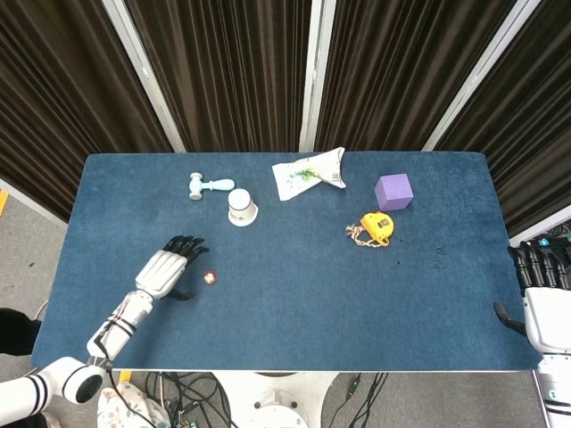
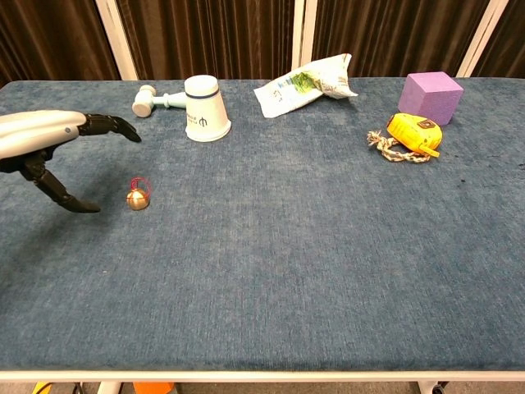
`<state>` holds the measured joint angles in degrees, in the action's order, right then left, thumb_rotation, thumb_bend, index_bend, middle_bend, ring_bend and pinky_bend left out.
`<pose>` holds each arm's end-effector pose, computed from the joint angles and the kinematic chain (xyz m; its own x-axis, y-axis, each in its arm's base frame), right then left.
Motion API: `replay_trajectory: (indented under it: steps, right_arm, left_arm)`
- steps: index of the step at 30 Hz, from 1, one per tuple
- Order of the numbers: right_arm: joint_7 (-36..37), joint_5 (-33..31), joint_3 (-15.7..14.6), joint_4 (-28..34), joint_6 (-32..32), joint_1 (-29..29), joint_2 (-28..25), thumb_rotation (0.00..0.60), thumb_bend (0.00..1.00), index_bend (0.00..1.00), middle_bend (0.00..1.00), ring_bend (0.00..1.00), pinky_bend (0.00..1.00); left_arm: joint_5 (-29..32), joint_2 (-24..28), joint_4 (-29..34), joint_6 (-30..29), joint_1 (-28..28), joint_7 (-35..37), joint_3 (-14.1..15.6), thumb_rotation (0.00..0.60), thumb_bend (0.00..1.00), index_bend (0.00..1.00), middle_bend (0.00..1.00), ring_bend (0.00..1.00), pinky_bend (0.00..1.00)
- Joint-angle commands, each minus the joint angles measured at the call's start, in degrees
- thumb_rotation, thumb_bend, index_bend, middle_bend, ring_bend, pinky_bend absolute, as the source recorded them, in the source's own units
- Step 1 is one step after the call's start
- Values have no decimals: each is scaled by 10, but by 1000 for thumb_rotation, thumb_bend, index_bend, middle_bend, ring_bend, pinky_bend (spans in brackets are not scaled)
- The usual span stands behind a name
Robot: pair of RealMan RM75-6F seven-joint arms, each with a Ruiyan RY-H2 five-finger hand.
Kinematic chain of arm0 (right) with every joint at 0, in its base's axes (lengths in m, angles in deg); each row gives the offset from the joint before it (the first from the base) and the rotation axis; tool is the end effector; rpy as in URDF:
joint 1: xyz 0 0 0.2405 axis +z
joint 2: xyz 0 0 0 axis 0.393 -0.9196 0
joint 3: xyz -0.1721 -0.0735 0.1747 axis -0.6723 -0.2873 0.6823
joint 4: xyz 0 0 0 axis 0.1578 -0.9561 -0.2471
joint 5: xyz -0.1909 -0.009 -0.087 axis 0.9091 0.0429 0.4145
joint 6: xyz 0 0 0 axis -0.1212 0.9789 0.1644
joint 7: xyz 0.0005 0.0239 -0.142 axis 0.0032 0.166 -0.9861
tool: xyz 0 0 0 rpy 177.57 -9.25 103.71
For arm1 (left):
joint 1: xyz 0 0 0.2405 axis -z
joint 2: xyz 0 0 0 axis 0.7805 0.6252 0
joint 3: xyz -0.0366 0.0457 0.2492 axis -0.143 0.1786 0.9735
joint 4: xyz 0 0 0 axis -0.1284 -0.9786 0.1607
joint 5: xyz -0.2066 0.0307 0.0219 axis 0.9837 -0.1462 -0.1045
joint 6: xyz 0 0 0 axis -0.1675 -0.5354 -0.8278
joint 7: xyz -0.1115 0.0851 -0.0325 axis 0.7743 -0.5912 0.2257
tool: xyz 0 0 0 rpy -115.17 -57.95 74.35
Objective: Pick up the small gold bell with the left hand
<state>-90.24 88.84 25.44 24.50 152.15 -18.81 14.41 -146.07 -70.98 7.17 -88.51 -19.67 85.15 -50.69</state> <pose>-0.3090 -0.1877 0.1813 0.5025 0.0489 0.8632 -0.8645 0.0417 0.5009 -0.2171 0.3040 -0.0007 0.3905 0.3429 0.8544 0.8936 -0.3644 -0.2621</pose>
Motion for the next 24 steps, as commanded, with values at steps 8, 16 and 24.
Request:
replay_trajectory:
  steps: [8,16,24]
  right_arm:
    - [11,-4,0,-10,-2,-1,2,600,144,0,0,0,0]
    - [22,-10,0,-20,-6,-1,4,600,144,0,0,0,0]
    - [26,-11,0,-27,-9,-1,7,600,144,0,0,0,0]
  left_arm:
    - [1,-39,-49,20,24,42,4,600,180,304,105,0,41]
    - [15,-45,-60,26,32,43,4,600,248,356,108,0,41]
    - [21,-40,-49,21,36,29,5,600,278,398,114,0,41]
